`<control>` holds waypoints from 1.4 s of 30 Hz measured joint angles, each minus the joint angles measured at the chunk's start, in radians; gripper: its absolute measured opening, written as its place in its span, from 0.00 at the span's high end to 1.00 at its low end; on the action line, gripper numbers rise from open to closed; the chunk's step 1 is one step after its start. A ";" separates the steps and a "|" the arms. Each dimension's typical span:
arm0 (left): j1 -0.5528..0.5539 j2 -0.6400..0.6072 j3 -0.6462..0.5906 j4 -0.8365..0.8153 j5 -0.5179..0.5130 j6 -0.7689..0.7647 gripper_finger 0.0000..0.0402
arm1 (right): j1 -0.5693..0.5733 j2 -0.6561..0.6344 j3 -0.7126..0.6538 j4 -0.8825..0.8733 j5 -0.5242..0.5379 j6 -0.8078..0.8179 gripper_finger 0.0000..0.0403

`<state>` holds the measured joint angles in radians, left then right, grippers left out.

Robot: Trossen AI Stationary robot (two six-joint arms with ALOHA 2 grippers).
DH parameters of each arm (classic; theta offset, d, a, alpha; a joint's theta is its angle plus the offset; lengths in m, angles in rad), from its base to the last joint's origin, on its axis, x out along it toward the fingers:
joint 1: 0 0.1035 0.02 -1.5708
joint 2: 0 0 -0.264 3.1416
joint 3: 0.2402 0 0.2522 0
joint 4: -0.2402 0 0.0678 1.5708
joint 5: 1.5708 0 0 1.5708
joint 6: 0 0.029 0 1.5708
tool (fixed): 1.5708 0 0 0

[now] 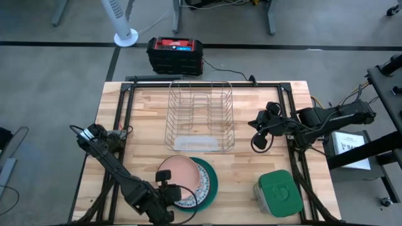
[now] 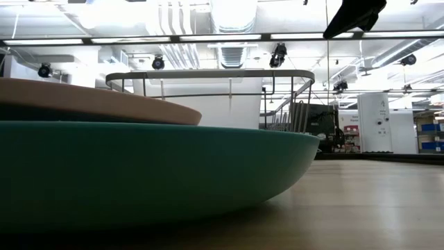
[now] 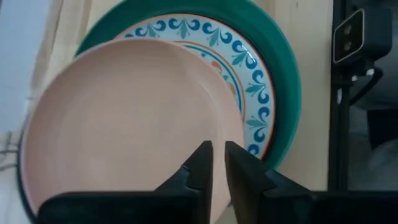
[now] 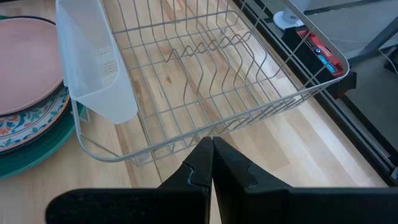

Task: Sort dishes
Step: Put the pink plate in the dishwasher rack

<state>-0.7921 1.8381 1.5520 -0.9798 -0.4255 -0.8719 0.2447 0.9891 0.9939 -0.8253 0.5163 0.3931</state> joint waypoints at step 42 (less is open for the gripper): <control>-0.039 0.106 -0.045 0.113 0.051 -0.001 0.71 | 0.000 0.000 0.000 0.001 0.000 0.001 1.00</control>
<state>-0.8314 1.9438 1.5071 -0.8666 -0.3744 -0.8730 0.2447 0.9894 0.9939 -0.8242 0.5163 0.3943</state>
